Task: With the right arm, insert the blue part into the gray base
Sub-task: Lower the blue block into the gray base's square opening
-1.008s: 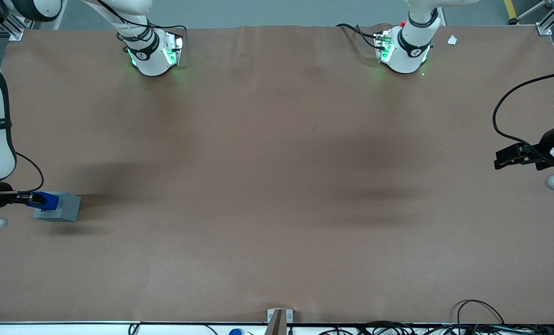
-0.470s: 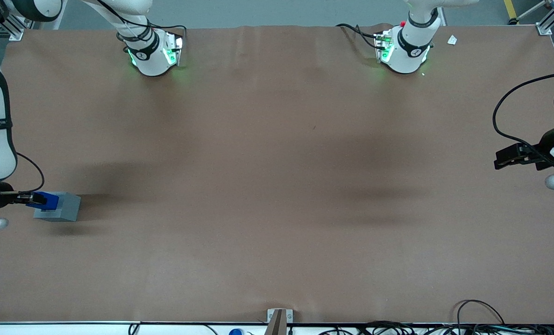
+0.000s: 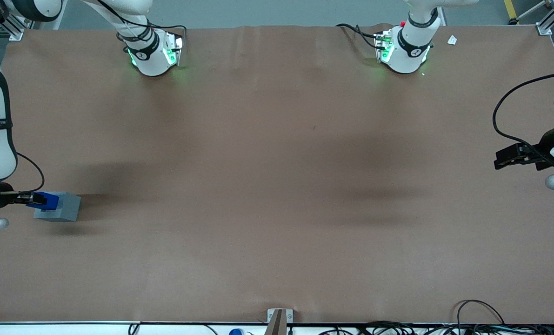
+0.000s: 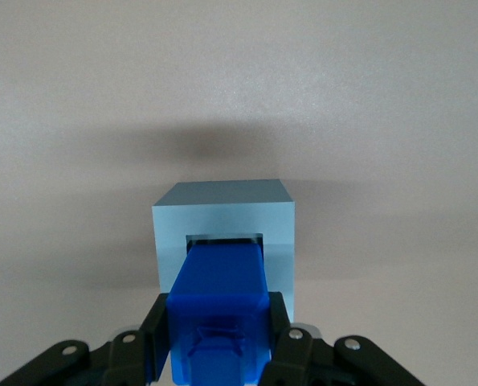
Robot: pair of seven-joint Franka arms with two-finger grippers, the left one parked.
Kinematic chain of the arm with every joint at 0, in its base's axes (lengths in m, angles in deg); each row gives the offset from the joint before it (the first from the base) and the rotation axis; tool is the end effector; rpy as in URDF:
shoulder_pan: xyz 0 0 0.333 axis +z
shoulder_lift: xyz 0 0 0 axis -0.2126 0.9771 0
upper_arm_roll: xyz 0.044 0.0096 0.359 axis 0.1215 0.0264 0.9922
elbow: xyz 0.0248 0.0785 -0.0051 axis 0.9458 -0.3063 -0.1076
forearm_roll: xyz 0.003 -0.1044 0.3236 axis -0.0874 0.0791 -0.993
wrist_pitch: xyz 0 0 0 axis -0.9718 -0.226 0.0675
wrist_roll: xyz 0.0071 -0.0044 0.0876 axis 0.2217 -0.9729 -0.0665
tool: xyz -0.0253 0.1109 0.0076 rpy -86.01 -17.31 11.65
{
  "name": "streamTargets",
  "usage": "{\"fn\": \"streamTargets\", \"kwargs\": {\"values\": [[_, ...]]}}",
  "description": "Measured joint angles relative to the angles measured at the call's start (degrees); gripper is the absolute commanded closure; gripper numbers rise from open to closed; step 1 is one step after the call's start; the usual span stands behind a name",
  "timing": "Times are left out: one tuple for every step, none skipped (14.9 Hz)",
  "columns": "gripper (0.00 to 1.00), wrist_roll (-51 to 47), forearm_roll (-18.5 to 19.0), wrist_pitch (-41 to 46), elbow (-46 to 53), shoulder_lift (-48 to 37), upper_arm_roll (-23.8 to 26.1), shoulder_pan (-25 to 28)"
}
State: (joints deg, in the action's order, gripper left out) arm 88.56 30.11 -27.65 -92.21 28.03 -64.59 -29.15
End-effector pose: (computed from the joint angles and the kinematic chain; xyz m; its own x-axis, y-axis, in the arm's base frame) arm 0.6358 -0.2370 0.3616 0.9953 -0.0244 -0.0933 -0.0244 -0.9997 0.0016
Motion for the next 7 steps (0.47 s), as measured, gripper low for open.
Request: {"fn": "streamTargets", "kwargs": {"values": [[0.78, 0.0, 0.0, -0.2, 0.0, 0.0, 0.0, 0.0], [0.78, 0.0, 0.0, -0.4, -0.1, 0.0, 0.0, 0.0], [0.78, 0.0, 0.0, -0.6, -0.1, 0.0, 0.0, 0.0], [0.78, 0.0, 0.0, -0.7, -0.1, 0.0, 0.0, 0.0], [0.78, 0.0, 0.0, -0.8, -0.2, 0.0, 0.0, 0.0], [0.78, 0.0, 0.0, -0.8, -0.2, 0.0, 0.0, 0.0], [0.78, 0.0, 0.0, -0.9, -0.2, 0.0, 0.0, 0.0]]}}
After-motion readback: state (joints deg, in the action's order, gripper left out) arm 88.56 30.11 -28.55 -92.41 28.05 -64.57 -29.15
